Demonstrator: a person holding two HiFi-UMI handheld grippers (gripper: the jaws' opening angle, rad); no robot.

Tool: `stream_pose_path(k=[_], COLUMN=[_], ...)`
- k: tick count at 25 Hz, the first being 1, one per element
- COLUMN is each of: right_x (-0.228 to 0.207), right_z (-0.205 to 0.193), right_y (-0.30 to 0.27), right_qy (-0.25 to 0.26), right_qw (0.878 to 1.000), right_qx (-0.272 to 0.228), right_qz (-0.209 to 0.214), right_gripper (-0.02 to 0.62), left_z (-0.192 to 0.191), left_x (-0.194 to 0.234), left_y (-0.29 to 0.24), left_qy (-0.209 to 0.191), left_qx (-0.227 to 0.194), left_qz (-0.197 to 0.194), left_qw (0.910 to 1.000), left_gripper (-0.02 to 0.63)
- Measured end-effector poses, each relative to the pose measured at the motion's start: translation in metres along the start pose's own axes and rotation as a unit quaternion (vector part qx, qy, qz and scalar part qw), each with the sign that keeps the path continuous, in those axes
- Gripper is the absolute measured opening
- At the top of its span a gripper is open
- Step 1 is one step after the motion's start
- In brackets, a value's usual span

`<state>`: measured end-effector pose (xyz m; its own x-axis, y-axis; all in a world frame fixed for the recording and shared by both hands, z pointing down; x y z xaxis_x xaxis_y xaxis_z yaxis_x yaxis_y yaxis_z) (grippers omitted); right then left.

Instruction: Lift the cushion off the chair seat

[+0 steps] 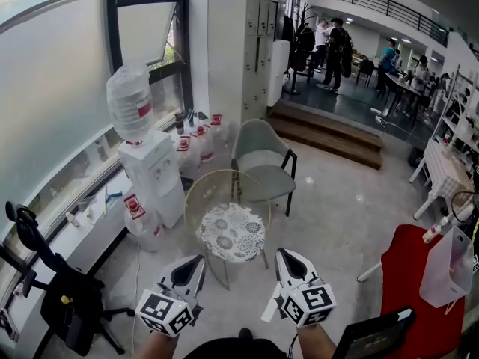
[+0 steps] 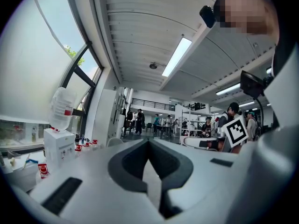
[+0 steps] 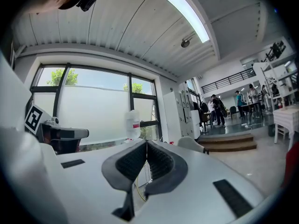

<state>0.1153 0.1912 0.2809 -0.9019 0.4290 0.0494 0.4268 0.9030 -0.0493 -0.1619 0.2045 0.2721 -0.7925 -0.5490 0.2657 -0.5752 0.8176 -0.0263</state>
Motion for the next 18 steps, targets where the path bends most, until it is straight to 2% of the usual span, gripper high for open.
stream_pose_path(k=[11, 18], right_x=[-0.067, -0.088], right_z=[-0.014, -0.019], right_y=[-0.031, -0.06], right_qy=[-0.007, -0.018], right_qw=[1.0, 1.0], right_qx=[-0.004, -0.004], right_qz=[0.011, 0.01], right_gripper=[0.011, 0.011], left_z=[-0.002, -0.002], left_x=[-0.002, 0.012], left_y=[-0.069, -0.1], left_qy=[-0.001, 0.002], left_qx=[0.01, 0.025], left_qz=[0.013, 0.016], left_qw=[0.9999, 0.9996], left_gripper=[0.008, 0.008])
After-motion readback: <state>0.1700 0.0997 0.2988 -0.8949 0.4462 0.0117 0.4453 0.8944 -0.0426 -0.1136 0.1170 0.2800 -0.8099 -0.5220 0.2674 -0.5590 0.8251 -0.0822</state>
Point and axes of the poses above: the fingertips, and each gripper's own axes: y backward along the fingers, x to its left, z out of its top, the point moved 9 cm from there along y, backward along the fingers, and after that the axes turned 9 degrees about y, right-handed, at the moved point
